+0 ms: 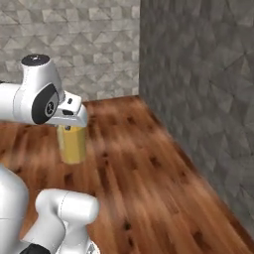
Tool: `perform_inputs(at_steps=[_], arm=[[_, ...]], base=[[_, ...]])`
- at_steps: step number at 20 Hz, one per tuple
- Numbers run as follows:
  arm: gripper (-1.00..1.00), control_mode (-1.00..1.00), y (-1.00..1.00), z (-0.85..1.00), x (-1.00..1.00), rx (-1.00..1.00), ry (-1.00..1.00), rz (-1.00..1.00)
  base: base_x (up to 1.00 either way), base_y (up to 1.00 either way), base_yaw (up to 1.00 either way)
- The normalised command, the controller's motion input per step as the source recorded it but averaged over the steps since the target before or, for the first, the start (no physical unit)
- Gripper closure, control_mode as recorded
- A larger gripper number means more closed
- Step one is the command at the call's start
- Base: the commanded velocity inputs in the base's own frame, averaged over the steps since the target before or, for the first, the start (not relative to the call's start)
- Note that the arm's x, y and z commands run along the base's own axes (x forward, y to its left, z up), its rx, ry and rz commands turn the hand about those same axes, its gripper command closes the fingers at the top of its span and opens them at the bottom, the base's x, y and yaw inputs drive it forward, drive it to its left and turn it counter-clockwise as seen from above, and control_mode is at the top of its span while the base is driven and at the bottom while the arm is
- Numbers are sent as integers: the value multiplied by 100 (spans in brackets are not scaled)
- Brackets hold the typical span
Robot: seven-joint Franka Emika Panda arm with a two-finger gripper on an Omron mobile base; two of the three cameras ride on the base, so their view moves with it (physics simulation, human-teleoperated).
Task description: There is a tray on the dining counter. Grab the cup, mug, and pitcher and place them on the tray. The pitcher may be placed next to the tray if it cannot fit the tray.
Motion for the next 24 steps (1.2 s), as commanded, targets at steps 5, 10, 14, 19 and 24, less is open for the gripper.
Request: perform_inputs(at_steps=[5, 10, 14, 19, 24], arm=[[100, 100, 0, 0, 0, 0, 0, 0], [100, 100, 0, 0, 0, 0, 0, 0], [100, 100, 0, 0, 0, 0, 0, 0], [100, 100, 0, 0, 0, 0, 0, 0], [100, 100, 0, 0, 0, 0, 0, 0]], base=[[76, -13, 81], [99, -11, 69], [100, -13, 55], [100, -49, 34], [100, -71, 26]])
